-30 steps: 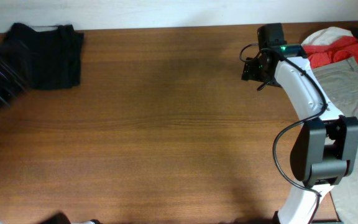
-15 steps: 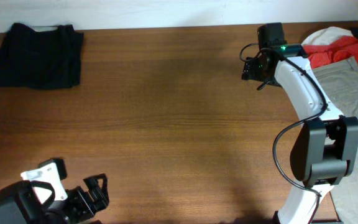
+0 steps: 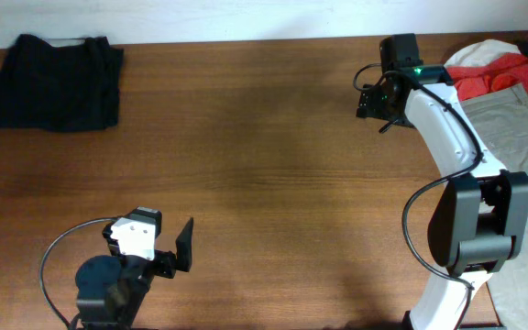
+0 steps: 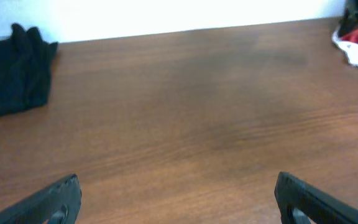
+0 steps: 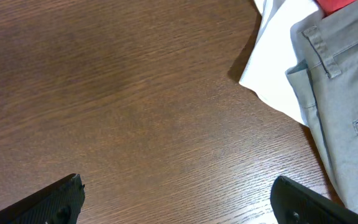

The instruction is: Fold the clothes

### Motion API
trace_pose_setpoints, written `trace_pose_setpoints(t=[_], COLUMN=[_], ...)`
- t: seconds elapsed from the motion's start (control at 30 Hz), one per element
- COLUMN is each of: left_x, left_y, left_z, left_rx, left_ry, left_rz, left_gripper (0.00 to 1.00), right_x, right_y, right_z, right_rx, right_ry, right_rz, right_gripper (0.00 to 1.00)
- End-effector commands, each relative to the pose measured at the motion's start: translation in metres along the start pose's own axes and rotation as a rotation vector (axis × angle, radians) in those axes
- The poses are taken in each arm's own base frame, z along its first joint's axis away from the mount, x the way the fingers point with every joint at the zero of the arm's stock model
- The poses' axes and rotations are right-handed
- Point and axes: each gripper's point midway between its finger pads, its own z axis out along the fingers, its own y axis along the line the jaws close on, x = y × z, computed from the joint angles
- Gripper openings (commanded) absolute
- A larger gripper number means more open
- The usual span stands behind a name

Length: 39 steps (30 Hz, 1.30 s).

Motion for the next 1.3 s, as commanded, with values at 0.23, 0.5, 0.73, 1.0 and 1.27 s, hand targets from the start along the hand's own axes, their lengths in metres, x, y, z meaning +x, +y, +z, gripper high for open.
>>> trace_pose_setpoints(t=[0.23,0.5,0.73,1.0,1.27], left_x=[0.012,0.020,0.020,0.020,0.021], left_y=[0.025,0.029,0.029,0.029,0.029], left_z=[0.015,0.017,0.017,0.017,0.018], left_rx=[-0.130,-0.147,-0.147,-0.147,-0.147], left_ry=[-0.339,-0.306,-0.307,-0.307,-0.302], left_rz=[0.062,0.053,0.054,0.053,0.053], left_gripper=[0.99,0.99,0.99,0.99,0.99], right_x=[-0.006,-0.006,-0.006,-0.024,-0.036], right_y=[-0.003,-0.003,-0.003,0.004,-0.043], right_z=[-0.005,-0.005,-0.005,-0.068,-0.275], right_rx=[0.010,0.011,0.011,-0.051,-0.215], right_ry=[-0.021,-0.021,-0.021,-0.154,-0.585], right_rz=[0.011,0.011,0.011,0.016,0.125], right_gripper=[0.99,0.99,0.98,0.99,0.99])
